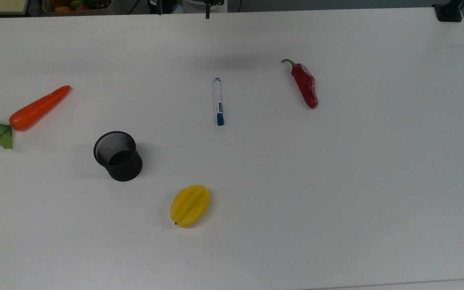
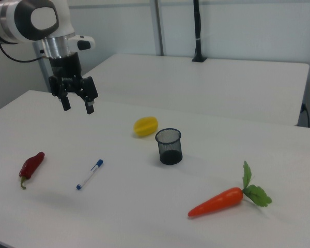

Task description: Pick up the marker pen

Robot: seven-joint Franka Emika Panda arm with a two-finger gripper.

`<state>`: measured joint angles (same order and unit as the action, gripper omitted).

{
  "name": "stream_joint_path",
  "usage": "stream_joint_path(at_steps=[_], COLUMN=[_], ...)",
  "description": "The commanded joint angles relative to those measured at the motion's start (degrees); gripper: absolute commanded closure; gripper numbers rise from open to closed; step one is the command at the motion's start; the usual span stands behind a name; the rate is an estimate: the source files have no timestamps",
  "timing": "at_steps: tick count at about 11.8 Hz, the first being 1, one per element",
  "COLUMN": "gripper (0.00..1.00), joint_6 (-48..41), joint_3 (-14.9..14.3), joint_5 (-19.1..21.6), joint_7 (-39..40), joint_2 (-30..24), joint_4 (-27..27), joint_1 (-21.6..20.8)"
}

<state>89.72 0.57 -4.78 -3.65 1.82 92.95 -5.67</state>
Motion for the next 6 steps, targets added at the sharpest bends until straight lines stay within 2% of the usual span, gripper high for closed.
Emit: stream_joint_path(at_steps=[1, 6], gripper=[0.00, 0.00], joint_6=[-0.08, 2.83], joint_3=[-0.31, -0.40], joint_5=[-0.50, -1.37], joint_7=[0.84, 0.93], joint_2=[-1.64, -1.64], joint_4=[1.36, 0.83], joint_1=[0.75, 1.54])
